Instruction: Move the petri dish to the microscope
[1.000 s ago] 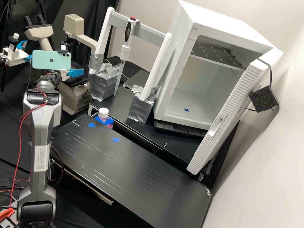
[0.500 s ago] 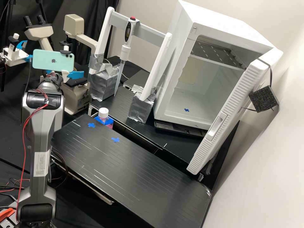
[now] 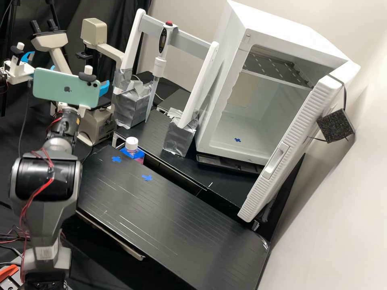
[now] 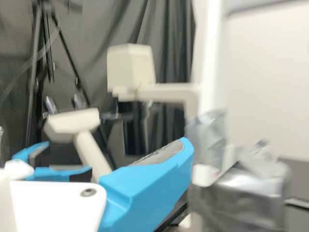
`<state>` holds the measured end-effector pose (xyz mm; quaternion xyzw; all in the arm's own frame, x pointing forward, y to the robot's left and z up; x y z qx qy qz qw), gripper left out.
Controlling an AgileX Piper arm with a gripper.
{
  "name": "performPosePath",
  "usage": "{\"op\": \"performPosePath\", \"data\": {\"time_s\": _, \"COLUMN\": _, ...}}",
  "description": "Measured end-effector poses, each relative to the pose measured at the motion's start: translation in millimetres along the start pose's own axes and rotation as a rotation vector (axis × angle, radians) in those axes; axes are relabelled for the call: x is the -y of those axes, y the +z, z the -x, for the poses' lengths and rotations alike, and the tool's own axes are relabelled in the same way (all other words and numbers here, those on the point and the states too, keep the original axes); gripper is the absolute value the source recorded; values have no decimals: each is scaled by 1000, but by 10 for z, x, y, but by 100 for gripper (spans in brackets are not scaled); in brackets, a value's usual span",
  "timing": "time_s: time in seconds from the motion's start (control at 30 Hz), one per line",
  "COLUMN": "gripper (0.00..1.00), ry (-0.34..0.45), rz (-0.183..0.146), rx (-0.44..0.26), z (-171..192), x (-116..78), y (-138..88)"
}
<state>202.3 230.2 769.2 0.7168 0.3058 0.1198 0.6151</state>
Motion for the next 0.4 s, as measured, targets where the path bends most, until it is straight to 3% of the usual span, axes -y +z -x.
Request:
{"op": "performPosePath", "data": {"time_s": 0.2, "gripper": 100, "ry": 239, "rz": 76, "rx": 57, "z": 430, "x": -220, "y": 215}}
{"op": "performPosePath", "data": {"time_s": 0.27, "gripper": 100, "ry": 334, "rz": 81, "rx": 97, "z": 546, "x": -286, "y": 331}}
{"op": "performPosePath", "data": {"time_s": 0.33, "gripper": 100, "ry": 369, "rz": 84, "rx": 140, "z": 647, "x": -326, "y": 451}}
{"op": "performPosePath", "data": {"time_s": 0.4, "gripper": 100, "ry": 396, "rz": 67, "rx": 171, "z": 739, "x": -370, "y": 571}}
